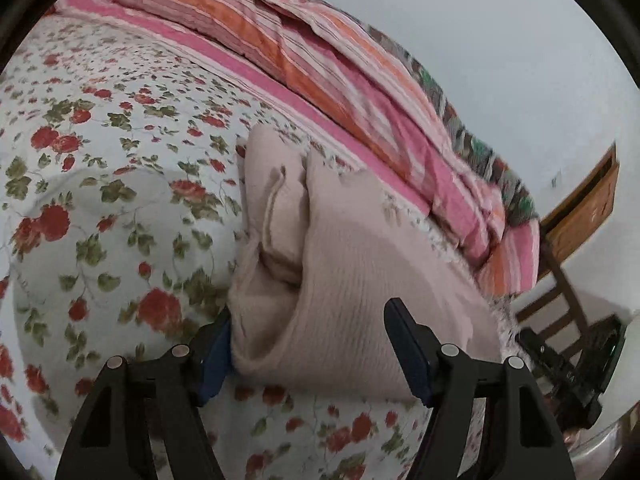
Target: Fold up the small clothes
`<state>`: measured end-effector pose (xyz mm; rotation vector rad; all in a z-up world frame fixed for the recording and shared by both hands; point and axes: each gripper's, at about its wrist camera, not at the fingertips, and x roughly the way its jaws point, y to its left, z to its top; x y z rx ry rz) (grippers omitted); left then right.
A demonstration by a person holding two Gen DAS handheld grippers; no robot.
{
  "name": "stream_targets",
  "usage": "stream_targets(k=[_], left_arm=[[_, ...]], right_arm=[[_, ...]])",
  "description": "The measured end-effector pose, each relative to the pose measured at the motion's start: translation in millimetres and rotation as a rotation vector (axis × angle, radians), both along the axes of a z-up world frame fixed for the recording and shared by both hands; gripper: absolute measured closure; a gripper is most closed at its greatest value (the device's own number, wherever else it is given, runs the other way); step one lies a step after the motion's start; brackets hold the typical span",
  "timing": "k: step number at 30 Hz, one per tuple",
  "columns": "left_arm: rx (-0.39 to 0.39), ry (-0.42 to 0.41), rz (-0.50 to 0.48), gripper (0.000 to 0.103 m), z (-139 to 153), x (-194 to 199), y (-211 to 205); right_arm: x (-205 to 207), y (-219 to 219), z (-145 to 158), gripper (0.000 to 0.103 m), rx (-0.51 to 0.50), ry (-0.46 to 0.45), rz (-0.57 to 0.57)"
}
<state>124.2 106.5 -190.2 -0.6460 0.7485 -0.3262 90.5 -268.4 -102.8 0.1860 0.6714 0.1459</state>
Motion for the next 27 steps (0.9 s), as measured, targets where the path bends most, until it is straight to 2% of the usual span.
stream_targets(k=[3,6,12,15,17,18,23,27], left_arm=[[-0.039,-0.031,0.023,0.037,3,10,5],[-0.050,-0.037,0.038,0.037,4,21,2],[0.026,-0.020,0.051,0.047,-1,36,-13],[0.070,-0.012,0.056,0.055,3,42,-17],[0.107,0.019,0.053,0.071,5,49,-18],[0.115,0.027,0.050,0.075,7,51,-19],[0.194,0.009,0.067,0.080,44,48,-33],[0.323,-0.035,0.062,0.080,86,44,-75]], right_arm=[[6,-12,2,0.055,0.057,-0.038,-0.018],[17,-18,-1,0.055,0.068,-0.067,-0.037],[21,-33,-13,0.055,0.084,-0.130,-0.066],[18,-44,-18,0.055,0.082,-0.164,-0.062],[16,-51,-23,0.055,0.060,-0.161,-0.079],[16,-53,-25,0.055,0.037,-0.157,-0.090],[5,-78,-26,0.055,0.009,-0.167,-0.149],[-5,-109,-26,0.055,0.027,-0.178,-0.234]])
